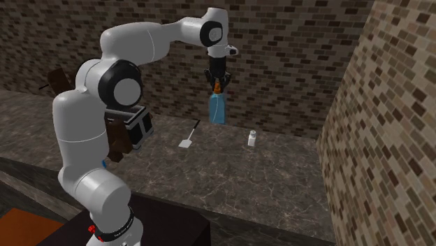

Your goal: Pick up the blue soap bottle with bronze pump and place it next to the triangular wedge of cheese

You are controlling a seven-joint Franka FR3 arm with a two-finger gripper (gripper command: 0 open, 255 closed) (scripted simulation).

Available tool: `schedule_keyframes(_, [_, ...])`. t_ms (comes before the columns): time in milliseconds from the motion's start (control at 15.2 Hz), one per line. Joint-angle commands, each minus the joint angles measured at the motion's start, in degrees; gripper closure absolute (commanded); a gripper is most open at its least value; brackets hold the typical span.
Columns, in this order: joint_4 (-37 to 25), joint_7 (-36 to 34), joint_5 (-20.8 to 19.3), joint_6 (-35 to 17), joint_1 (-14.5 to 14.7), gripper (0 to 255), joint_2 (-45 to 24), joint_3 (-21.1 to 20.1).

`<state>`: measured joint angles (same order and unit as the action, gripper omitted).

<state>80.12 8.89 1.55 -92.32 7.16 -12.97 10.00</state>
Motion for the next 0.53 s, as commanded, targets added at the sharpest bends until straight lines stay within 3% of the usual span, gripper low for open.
schedule_keyframes(0, [1.1,-2.7,-0.3,-0.2,1.7,255,1.0,-0.9])
schedule_keyframes(462, [4.2,-11.8,-1.2,-0.9,7.3,255,3.4,-4.5])
